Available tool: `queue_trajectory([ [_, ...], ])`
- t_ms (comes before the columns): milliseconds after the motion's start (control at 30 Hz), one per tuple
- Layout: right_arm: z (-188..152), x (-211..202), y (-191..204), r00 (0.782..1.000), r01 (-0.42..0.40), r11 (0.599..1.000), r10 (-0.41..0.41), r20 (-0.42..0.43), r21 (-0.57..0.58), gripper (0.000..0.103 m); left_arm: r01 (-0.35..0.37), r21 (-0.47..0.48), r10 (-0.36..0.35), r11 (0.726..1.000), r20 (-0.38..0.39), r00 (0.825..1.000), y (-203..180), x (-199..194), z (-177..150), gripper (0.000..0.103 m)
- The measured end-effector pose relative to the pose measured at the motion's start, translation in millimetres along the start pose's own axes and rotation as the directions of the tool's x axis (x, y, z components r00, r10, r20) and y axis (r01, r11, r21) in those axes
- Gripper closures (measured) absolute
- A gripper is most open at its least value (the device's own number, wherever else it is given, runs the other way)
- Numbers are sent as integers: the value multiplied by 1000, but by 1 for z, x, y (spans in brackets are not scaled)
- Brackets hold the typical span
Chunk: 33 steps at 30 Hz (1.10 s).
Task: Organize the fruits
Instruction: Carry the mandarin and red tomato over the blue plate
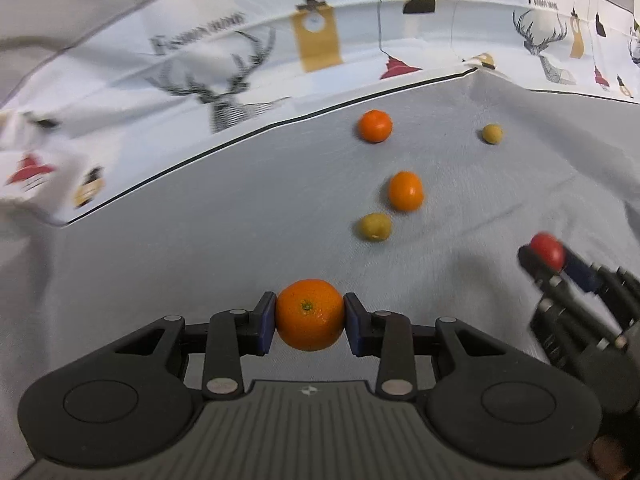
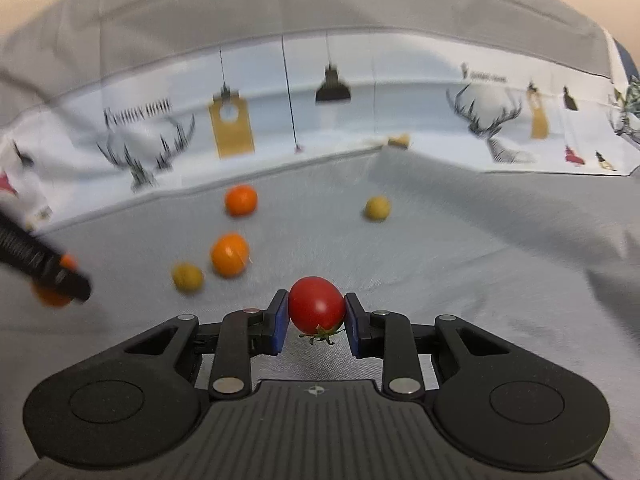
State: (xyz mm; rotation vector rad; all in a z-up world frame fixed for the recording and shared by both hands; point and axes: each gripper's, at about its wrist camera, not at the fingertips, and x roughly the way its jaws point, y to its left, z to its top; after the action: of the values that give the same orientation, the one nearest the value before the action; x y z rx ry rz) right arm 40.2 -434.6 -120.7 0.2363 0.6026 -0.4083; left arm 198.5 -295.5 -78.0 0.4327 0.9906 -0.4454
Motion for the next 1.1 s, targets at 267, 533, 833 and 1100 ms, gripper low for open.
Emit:
queue_trajectory([
  [267,-8,-128,15,971,-225,970,232,-64,94,73,-17,-64,17,998,10,1000,34,-118,-71,64],
  [533,-13,-221,61,925,-365,930,368,-97,51,72,-52,-137,58,989,41,997,70,-206,-153,64],
  [833,-27,-301,106,894,-447,891,441,-83,-80,72,-45,-202,65,978,91,994,94,-266,-233,64],
  [1100,-36,-347,125,898,-435,878,438,-34,-200,72,-20,-227,54,974,145,988,101,-297,-271,64],
])
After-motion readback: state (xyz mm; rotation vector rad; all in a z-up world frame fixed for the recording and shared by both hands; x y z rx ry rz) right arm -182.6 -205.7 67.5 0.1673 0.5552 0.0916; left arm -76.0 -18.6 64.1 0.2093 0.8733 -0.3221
